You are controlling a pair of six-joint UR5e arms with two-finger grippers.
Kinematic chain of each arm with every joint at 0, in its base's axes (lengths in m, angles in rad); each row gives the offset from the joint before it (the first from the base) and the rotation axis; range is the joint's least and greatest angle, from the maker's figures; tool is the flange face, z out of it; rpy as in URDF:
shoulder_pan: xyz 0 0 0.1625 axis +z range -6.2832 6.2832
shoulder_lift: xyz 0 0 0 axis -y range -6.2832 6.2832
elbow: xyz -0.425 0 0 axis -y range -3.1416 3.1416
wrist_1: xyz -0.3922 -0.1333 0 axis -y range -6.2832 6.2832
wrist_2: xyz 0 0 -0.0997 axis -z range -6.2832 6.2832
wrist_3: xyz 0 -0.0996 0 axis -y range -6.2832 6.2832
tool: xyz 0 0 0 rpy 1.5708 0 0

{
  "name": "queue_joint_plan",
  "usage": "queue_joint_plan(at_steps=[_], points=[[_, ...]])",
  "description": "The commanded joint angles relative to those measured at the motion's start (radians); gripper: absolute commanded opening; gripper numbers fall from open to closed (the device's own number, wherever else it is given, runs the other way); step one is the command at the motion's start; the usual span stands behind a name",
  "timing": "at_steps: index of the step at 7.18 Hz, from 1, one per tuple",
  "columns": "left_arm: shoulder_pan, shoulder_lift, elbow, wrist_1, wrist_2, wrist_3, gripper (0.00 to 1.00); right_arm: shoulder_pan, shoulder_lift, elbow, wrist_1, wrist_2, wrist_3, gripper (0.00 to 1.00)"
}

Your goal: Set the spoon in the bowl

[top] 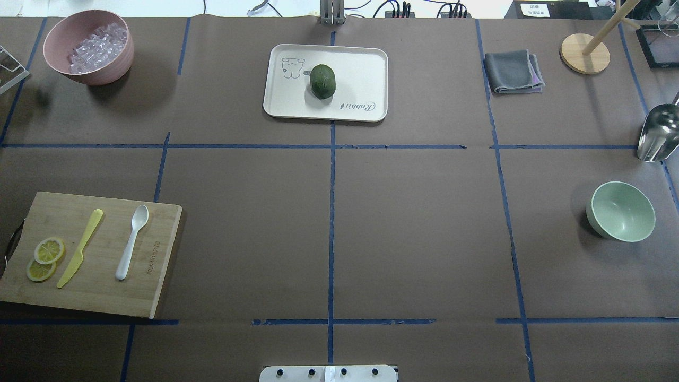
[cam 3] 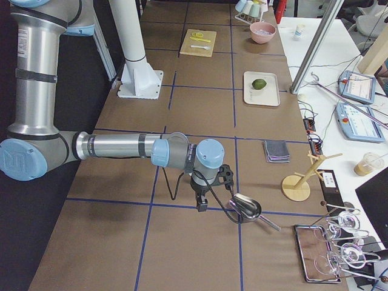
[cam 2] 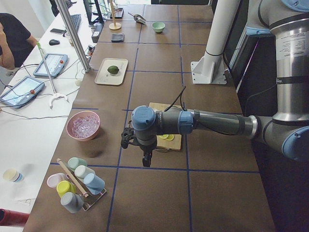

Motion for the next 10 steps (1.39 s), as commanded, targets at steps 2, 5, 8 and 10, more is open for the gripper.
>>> queue_joint_plan(at_steps=[2, 5, 8, 10], points=[[0.003, 0.003, -0.003, -0.001, 0.004, 0.000, 1.00, 0.000, 0.002, -0.002, 0.000, 0.011, 0.000, 1.00], [0.003, 0.006, -0.004, -0.004, 0.002, -0.001, 1.00, 0.000, 0.000, -0.002, 0.000, 0.028, -0.005, 1.00], [0.005, 0.001, -0.006, -0.012, -0.004, -0.008, 1.00, -0.003, 0.002, -0.002, 0.000, 0.034, -0.002, 1.00], [0.006, 0.019, -0.015, -0.017, -0.007, 0.006, 1.00, -0.013, 0.002, -0.003, 0.000, 0.049, -0.008, 1.00]])
